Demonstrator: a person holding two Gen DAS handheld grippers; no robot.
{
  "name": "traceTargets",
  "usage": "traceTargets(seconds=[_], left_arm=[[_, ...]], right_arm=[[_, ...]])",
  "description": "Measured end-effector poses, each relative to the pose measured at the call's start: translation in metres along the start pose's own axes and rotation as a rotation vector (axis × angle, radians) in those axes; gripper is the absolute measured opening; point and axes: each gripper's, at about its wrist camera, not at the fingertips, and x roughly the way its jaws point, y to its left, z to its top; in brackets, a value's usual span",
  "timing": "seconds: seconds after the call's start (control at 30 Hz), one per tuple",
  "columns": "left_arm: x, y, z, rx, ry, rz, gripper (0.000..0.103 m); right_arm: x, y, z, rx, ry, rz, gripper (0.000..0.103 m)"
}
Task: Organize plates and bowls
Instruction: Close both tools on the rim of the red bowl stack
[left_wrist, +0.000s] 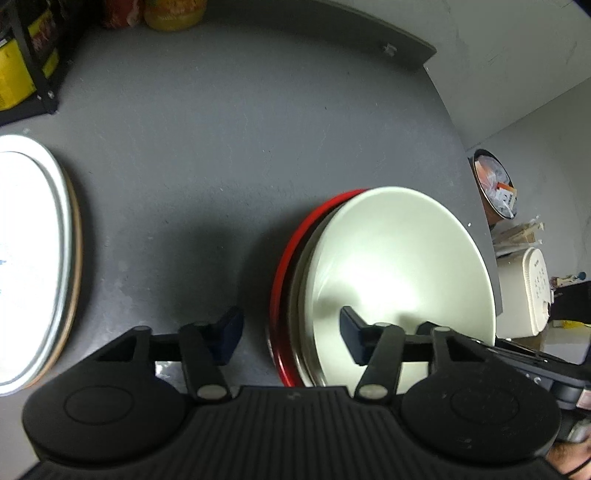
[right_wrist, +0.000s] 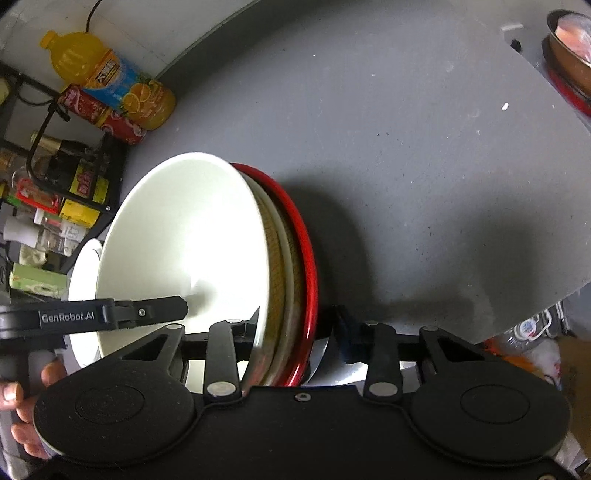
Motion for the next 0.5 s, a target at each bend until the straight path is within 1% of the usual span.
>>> traceTargets(seconds=[0.07, 0.1, 0.17, 0.23, 0.3, 0.4, 0.5], left_arm=[[0.004, 0.001, 0.002, -0.010, 0.017, -0.012, 0.044], [0.007, 0.002, 0.003, -0.008, 0.023, -0.018, 0.039], [0.009, 0.001, 0.003, 0.001, 0.033, -0.012, 0.037], [0.012, 0.001, 0.004, 0.010, 0.037, -0.004, 0.032], [0.012, 0.003, 0.004, 0.006, 0.040, -0.005, 0.030], [0.013, 0.008, 0.005, -0.028, 0.045, -0.023, 0.026], [0.012, 0.009, 0.003, -0.024, 0.035, -0.005, 0.025]], right_arm=[[-0.001, -0.001, 0.000, 0.014, -0.004, 0.004, 0.034], [-0.001, -0.001, 0.001, 0.016, -0.007, 0.004, 0.033], [-0.002, 0.002, 0.003, -0.005, -0.012, 0.002, 0.033], [-0.002, 0.008, 0.004, -0.029, -0.017, 0.000, 0.033], [-0.002, 0.012, 0.006, -0.035, -0.018, 0.000, 0.033], [-0.001, 0.018, 0.006, -0.046, -0.013, 0.015, 0.033], [-0.002, 0.025, 0.008, -0.056, -0.018, 0.028, 0.033]])
